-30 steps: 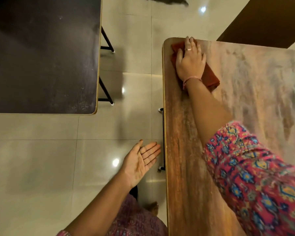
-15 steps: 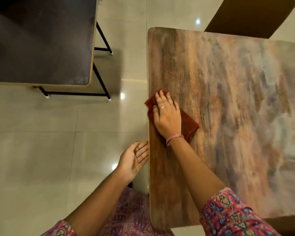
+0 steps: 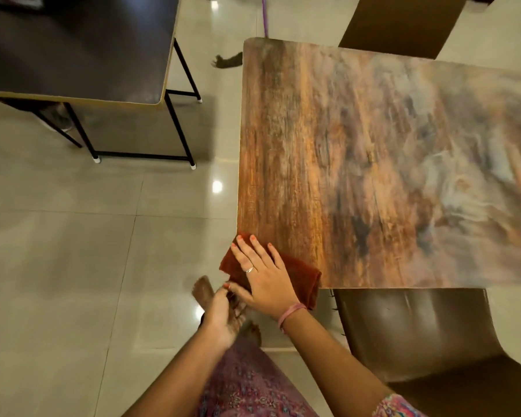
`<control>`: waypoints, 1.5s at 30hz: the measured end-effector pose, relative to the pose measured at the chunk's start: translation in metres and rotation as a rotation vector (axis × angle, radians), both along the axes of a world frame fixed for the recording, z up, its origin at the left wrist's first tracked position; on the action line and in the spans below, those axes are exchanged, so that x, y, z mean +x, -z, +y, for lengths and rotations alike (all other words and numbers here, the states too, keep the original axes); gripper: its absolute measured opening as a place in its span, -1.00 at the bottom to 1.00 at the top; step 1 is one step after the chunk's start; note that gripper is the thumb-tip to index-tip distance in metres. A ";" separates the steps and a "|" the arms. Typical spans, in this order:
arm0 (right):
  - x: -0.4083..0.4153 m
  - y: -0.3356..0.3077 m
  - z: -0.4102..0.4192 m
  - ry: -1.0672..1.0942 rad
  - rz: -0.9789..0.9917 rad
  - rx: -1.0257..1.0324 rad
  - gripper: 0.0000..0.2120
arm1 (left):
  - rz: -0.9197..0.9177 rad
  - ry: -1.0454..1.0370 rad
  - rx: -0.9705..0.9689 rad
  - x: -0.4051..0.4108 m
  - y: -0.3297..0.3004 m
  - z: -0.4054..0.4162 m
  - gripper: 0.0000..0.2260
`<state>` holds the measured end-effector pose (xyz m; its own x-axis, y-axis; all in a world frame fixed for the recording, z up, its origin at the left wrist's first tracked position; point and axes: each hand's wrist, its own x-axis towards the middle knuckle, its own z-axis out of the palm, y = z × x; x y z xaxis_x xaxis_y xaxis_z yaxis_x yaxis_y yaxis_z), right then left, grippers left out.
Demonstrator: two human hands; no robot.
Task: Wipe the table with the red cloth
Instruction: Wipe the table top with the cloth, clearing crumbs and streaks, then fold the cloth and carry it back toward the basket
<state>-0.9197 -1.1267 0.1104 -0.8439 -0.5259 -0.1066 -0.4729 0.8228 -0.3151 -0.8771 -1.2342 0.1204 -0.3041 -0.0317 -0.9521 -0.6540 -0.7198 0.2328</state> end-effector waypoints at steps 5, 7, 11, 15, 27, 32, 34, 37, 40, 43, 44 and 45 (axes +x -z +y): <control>0.024 -0.004 0.024 -0.157 -0.087 0.040 -0.22 | -0.009 -0.014 0.148 0.036 -0.003 0.014 -0.68; 0.032 -0.007 0.032 -0.155 -0.101 0.033 -0.18 | 0.041 0.013 0.169 0.045 -0.007 0.018 -0.66; 0.051 -0.011 0.030 -0.030 -0.117 -0.050 -0.23 | 0.104 0.117 0.155 0.051 -0.016 0.022 -0.67; 0.075 -0.018 0.019 0.218 -0.259 -0.223 -0.24 | 0.220 0.256 0.132 0.059 -0.024 0.015 -0.69; 0.190 -0.069 -0.010 0.998 -0.539 -1.468 -0.33 | 0.588 0.947 -0.202 0.105 -0.088 -0.017 -0.80; 0.236 -0.102 -0.005 1.107 -0.542 -1.813 -0.47 | 0.709 1.166 -0.294 0.127 -0.112 -0.007 -0.76; 0.254 -0.112 0.001 1.204 -0.509 -1.936 -0.52 | 0.750 1.230 -0.273 0.136 -0.118 0.004 -0.76; 0.282 -0.122 0.014 1.357 -0.456 -2.086 -0.63 | 0.767 1.269 -0.195 0.151 -0.123 0.028 -0.79; 0.314 -0.130 0.031 1.461 -0.410 -2.256 -0.60 | 0.733 1.352 -0.115 0.170 -0.124 0.061 -0.81; 0.346 -0.135 0.052 1.502 -0.191 -2.328 -0.55 | 0.703 1.476 -0.022 0.195 -0.126 0.097 -0.77; 0.355 -0.137 0.059 1.523 -0.115 -2.352 -0.54 | 0.699 1.523 0.031 0.204 -0.127 0.108 -0.75; 0.362 -0.138 0.065 1.552 -0.051 -2.368 -0.55 | 0.705 1.565 0.092 0.213 -0.127 0.116 -0.73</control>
<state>-0.5574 -1.0614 0.2483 -0.5464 0.5872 -0.5971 -0.3136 -0.8046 -0.5043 -0.6642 -1.1178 0.2475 -0.3182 0.7233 -0.6128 -0.4905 0.4276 0.7593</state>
